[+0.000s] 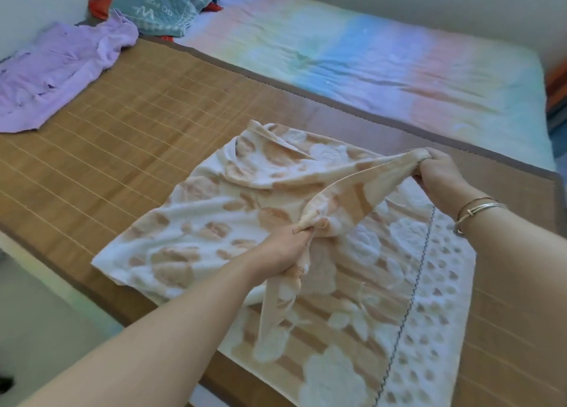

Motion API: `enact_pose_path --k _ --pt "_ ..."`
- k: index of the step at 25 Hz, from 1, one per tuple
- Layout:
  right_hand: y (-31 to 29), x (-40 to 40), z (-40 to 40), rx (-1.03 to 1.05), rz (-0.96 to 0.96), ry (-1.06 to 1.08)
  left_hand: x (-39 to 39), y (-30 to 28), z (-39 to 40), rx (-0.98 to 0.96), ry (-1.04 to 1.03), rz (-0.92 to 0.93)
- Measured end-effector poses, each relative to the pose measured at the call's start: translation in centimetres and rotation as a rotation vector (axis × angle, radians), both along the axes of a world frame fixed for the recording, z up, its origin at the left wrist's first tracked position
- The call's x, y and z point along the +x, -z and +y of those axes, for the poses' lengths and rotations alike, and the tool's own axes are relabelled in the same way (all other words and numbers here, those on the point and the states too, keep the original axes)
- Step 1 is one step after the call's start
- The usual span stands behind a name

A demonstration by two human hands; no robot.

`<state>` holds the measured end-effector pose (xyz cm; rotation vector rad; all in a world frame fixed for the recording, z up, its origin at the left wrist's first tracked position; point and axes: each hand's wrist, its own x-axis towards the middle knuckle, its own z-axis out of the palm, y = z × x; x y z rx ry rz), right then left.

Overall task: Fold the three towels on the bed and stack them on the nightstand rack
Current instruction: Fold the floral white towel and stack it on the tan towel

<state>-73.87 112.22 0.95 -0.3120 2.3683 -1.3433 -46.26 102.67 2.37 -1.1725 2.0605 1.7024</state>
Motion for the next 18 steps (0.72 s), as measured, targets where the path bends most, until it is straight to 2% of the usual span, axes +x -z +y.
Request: enact_pose_path --k 9,12,14,18 --pt "4.0 -3.9 14.6 0.086 -0.018 0.007 -5.3 4.8 13.0 0.206 0.287 0.034" --pt "5.0 -5.4 16.4 0.103 -0.055 -0.031 -6.9 6.1 16.3 0.215 0.4 0.025" --pt "5.9 -5.8 16.7 0.021 -0.087 0.006 -7.5 6.9 17.6 0.16 0.437 0.014" --pt "8.2 -6.2 17.2 0.002 -0.027 0.026 -8.6 9.3 18.4 0.156 0.429 -0.008"
